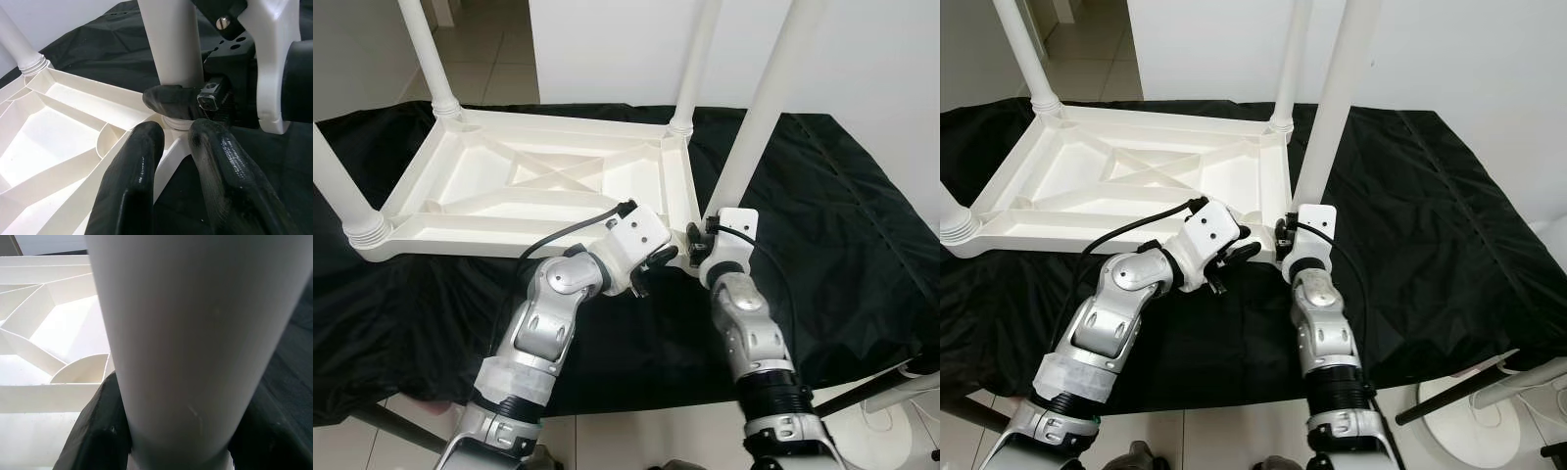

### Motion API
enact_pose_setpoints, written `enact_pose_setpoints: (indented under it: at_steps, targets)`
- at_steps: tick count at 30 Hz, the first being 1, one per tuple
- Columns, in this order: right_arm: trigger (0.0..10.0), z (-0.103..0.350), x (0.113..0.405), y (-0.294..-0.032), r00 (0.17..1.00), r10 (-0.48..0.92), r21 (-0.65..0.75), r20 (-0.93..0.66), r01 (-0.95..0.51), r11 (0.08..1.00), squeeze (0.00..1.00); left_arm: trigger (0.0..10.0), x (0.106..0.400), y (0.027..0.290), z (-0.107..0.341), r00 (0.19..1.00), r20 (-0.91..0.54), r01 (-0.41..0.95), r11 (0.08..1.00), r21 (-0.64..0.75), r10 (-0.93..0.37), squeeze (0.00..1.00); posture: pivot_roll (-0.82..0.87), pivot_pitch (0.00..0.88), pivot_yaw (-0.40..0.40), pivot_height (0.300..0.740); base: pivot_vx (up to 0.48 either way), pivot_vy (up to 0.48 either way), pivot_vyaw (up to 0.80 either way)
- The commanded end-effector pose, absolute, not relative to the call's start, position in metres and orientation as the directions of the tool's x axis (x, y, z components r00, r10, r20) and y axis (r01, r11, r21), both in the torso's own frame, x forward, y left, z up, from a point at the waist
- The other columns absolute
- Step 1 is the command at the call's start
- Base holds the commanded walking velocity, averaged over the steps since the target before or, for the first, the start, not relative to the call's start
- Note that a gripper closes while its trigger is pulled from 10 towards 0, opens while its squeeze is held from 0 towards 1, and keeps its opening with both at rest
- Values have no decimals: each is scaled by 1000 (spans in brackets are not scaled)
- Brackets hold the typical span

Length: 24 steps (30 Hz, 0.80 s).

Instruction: Building children table

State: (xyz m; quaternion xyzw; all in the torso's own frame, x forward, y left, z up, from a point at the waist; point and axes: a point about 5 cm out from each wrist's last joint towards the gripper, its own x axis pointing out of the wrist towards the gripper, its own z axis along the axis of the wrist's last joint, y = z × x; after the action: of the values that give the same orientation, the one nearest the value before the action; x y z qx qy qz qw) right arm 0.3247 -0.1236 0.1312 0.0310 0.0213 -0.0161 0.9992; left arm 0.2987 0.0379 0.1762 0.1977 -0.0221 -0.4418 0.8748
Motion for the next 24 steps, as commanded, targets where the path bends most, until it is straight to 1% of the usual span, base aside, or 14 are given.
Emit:
enact_pose_setpoints:
  at_steps: [1, 7, 9, 10, 12, 15, 18, 19, 20, 23, 24]
  targets:
    - [10000, 119, 320, -124, 993, -27, 53, -113, 33, 998, 0, 10000, 304, 40, 179, 713, -82, 667, 637, 386, -697, 0, -69, 0, -32, 740, 0, 0, 0]
    - [10000, 121, 318, -134, 992, -48, 24, -116, 51, 998, 0, 10000, 304, 41, 179, 716, -81, 664, 641, 385, -693, 0, -67, 0, -36, 740, 0, 0, 0]
    - [10000, 123, 317, -134, 994, -31, 12, -104, 32, 999, 0, 10000, 304, 41, 179, 720, -78, 660, 646, 384, -690, 0, -66, 0, -36, 740, 0, 0, 0]
    - [10000, 125, 316, -135, 996, -17, 19, -91, 19, 1000, 1000, 10000, 305, 42, 180, 721, -77, 659, 647, 383, -688, 0, -71, 0, -31, 740, 0, 0, 0]
    - [10000, 128, 316, -140, 998, 20, 28, -61, -18, 999, 1000, 10000, 305, 42, 180, 723, -77, 658, 649, 382, -687, 0, -75, 0, -26, 740, 0, 0, 0]
    - [10000, 129, 316, -141, 998, 28, 30, -58, -27, 999, 1000, 10000, 305, 42, 180, 723, -77, 658, 649, 381, -687, 0, -75, 0, -26, 740, 0, 0, 0]
    - [10000, 130, 315, -154, 995, 94, -4, -36, -95, 996, 1000, 10000, 306, 42, 180, 721, -77, 659, 648, 382, -688, 0, -76, 0, -23, 740, 0, 0, 0]
    - [10000, 130, 315, -154, 995, 94, -4, -36, -95, 996, 1000, 10000, 306, 42, 180, 721, -77, 659, 648, 382, -688, 0, -76, 0, -23, 740, 0, 0, 0]
    - [10000, 131, 319, -167, 992, 125, -23, -34, -126, 992, 1000, 10000, 307, 42, 181, 722, -77, 658, 648, 383, -688, 0, -79, 0, -18, 740, 0, 0, 0]
    - [10000, 131, 321, -174, 990, 134, -49, -37, -135, 990, 1000, 10000, 307, 42, 182, 722, -76, 658, 648, 385, -688, 0, -79, 0, -18, 740, 0, 0, 0]
    - [10000, 131, 323, -176, 984, 174, -61, -44, -176, 982, 0, 10000, 308, 42, 182, 721, -76, 658, 647, 386, -688, 0, -78, 0, -15, 740, 0, 0, 0]
